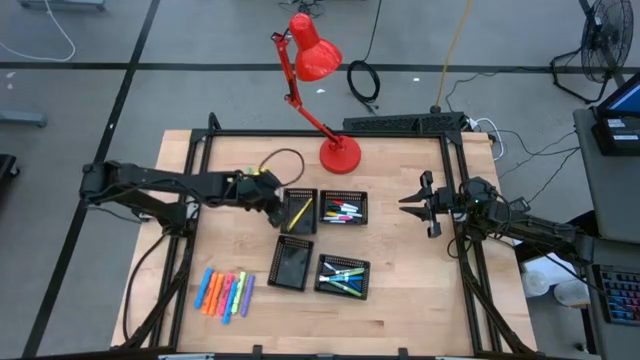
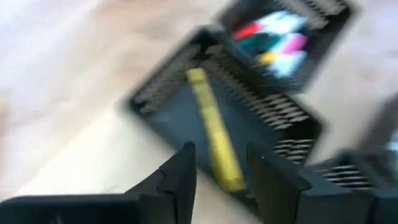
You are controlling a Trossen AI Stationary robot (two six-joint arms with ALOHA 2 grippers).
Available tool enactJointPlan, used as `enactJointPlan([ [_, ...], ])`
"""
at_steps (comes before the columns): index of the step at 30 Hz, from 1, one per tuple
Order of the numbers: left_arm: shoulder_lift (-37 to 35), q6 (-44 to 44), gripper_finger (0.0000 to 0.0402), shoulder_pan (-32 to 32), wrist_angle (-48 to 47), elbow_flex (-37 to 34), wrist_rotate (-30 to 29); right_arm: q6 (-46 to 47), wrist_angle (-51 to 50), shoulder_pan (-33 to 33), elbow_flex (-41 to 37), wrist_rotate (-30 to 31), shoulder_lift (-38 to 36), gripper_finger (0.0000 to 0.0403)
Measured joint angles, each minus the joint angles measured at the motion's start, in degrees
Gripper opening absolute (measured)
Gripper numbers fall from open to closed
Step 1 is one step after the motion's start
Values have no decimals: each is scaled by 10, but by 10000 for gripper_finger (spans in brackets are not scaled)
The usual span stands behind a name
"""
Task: Pick & Place Markers
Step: Put the green pen into the top left black bin
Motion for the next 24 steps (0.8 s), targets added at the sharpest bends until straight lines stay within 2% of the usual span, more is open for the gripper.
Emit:
enactJointPlan([
  [5, -41, -20, 145, 24, -117, 0, -113, 0, 0, 0, 0, 0, 0, 77],
  [7, -47, -43, 145, 38, -147, 0, -141, 0, 0, 0, 0, 0, 0, 77],
  [11, -48, -99, 145, 79, -210, 0, -127, 0, 0, 0, 0, 0, 0, 77],
  [18, -30, -144, 150, 144, -301, 0, -110, 0, 0, 0, 0, 0, 0, 77],
  [24, -21, -91, 206, 196, -283, -1, -100, 0, 0, 0, 0, 0, 0, 77],
])
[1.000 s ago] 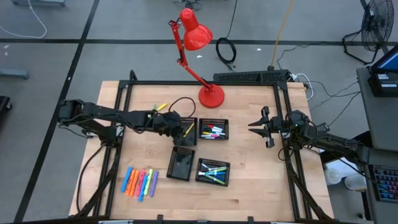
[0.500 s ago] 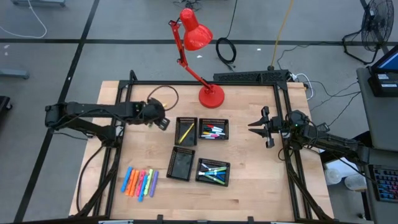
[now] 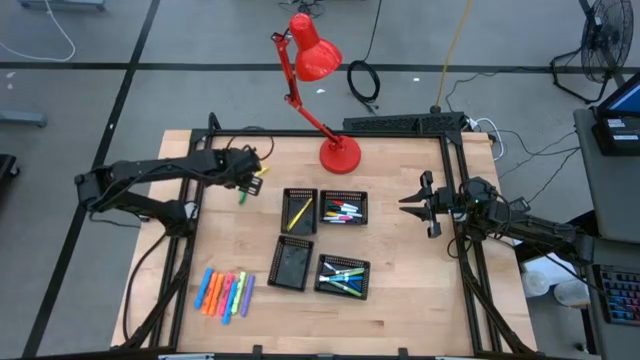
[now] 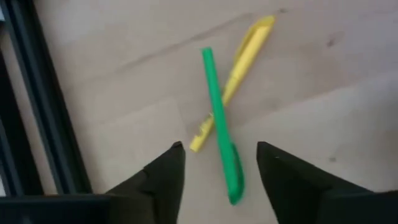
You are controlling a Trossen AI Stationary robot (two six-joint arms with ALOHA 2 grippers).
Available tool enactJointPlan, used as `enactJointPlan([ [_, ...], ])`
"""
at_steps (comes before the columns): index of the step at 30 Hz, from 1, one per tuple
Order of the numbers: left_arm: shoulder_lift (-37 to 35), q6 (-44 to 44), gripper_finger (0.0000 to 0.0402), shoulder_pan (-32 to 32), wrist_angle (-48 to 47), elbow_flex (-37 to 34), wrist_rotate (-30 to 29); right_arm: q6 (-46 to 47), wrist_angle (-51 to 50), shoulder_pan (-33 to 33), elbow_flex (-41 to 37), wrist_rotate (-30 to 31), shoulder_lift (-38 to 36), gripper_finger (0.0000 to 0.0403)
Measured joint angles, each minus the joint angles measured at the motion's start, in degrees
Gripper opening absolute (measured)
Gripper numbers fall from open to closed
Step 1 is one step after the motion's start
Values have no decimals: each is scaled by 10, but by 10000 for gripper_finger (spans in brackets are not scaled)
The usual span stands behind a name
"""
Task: Pick & Place Markers
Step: Put the green pen into the top left black bin
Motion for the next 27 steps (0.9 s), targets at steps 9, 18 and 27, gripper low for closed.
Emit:
enactJointPlan([
  [9, 5, 39, 282, 58, 56, -7, -2, 0, 0, 0, 0, 0, 0, 77],
  [18, 27, 78, 267, 76, 158, -64, 63, 0, 0, 0, 0, 0, 0, 77],
  [27, 27, 54, 249, 75, 170, -111, 81, 0, 0, 0, 0, 0, 0, 77],
])
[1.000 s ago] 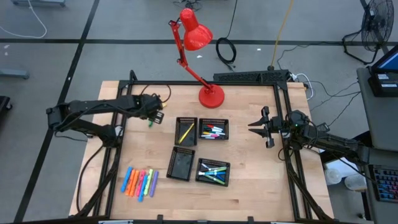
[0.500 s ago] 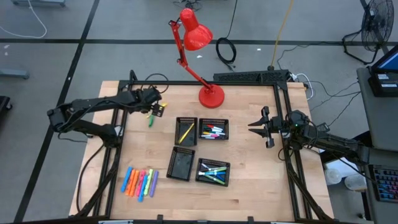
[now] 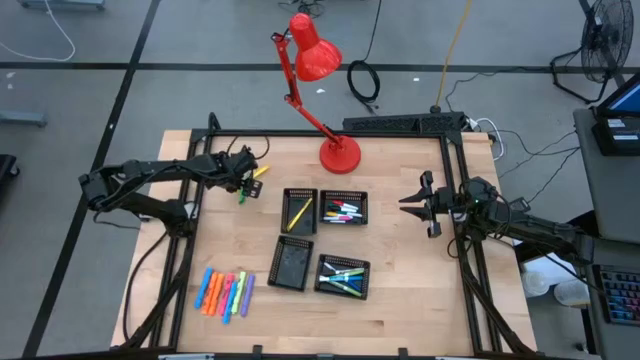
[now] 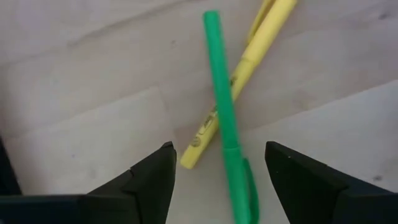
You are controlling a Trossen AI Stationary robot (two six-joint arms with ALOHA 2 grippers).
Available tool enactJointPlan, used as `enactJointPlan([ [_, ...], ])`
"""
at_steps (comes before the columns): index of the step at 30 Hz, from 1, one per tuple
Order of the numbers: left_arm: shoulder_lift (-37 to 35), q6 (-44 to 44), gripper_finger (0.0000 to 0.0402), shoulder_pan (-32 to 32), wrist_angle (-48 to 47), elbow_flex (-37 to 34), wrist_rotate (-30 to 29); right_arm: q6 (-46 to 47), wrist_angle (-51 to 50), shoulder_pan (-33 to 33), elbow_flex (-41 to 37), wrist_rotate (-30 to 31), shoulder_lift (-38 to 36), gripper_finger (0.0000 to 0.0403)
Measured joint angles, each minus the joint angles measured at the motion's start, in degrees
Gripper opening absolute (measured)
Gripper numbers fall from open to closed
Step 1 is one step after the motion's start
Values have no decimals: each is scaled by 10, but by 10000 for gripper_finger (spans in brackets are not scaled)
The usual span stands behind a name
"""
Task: Pick & Place Markers
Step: Put the green pen into the top left black bin
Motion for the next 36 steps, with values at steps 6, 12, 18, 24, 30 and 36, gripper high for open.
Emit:
enactJointPlan([
  [6, 0, 6, 254, 0, 45, -31, -1, 0, 0, 0, 0, 0, 0, 77],
  [12, 0, 18, 246, 0, 75, -33, 1, 0, 0, 0, 0, 0, 0, 77],
  [18, 0, 30, 233, 4, 112, -32, -15, 0, 0, 0, 0, 0, 0, 77],
  [24, 0, 27, 228, 14, 126, -32, -53, 0, 0, 0, 0, 0, 0, 77],
  [30, 0, 27, 226, 31, 126, -32, -65, 0, 0, 0, 0, 0, 0, 77],
  [36, 0, 27, 225, 48, 146, -32, -80, 0, 0, 0, 0, 0, 0, 77],
])
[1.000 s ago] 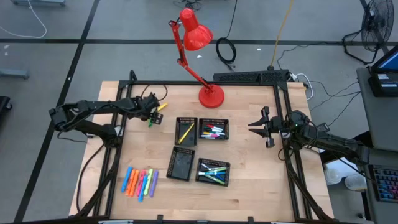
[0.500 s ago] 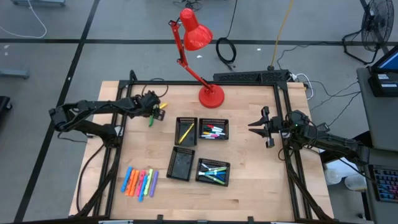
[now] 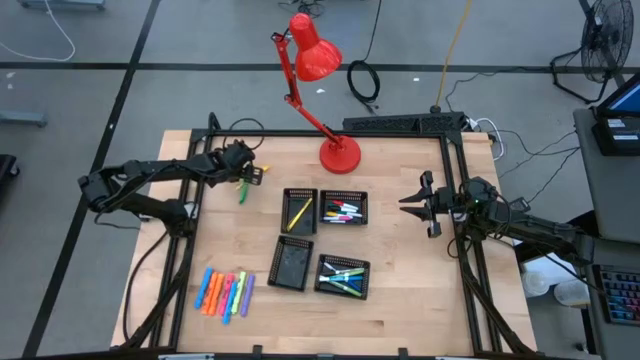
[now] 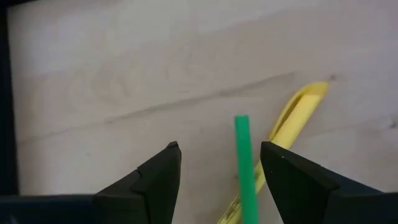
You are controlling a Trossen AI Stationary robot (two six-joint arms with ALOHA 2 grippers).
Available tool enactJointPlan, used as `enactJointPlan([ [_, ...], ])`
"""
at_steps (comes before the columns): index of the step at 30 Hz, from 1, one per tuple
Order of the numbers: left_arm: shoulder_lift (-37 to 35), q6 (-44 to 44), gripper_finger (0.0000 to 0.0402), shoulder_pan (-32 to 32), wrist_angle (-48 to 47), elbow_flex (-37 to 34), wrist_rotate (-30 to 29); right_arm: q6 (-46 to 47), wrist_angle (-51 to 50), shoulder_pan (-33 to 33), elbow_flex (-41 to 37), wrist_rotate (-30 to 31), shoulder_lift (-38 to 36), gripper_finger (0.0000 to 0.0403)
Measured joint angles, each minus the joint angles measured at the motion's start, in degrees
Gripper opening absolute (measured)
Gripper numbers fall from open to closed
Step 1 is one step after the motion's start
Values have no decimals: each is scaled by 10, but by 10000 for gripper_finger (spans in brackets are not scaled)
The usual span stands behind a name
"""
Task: Pick & Place Markers
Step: Put the green pen into the top left black bin
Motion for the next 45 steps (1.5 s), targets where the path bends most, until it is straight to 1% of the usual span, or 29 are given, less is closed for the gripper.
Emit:
enactJointPlan([
  [4, 0, 0, 223, 2, 21, 0, 15, 0, 0, 0, 0, 0, 0, 77],
  [11, 1, 2, 223, 0, 29, 0, 16, 0, 0, 0, 0, 0, 0, 77],
  [17, 42, 3, 219, 0, 58, 0, 17, 0, 0, 0, 0, 0, 0, 77],
  [23, 93, 13, 228, 6, 99, 2, 13, 0, 0, 0, 0, 0, 0, 77],
  [28, 99, 14, 227, 11, 102, 2, 13, 0, 0, 0, 0, 0, 0, 77],
  [32, 99, 30, 218, 11, 101, 2, 15, 0, 0, 0, 0, 0, 0, 77],
  [39, 100, 29, 197, 11, 95, 1, 17, 0, 0, 0, 0, 0, 0, 77],
  [42, 100, 26, 179, 11, 88, 1, 23, 0, 0, 0, 0, 0, 0, 77],
  [45, 101, 24, 150, 11, 82, 0, 32, 0, 0, 0, 0, 0, 0, 77],
])
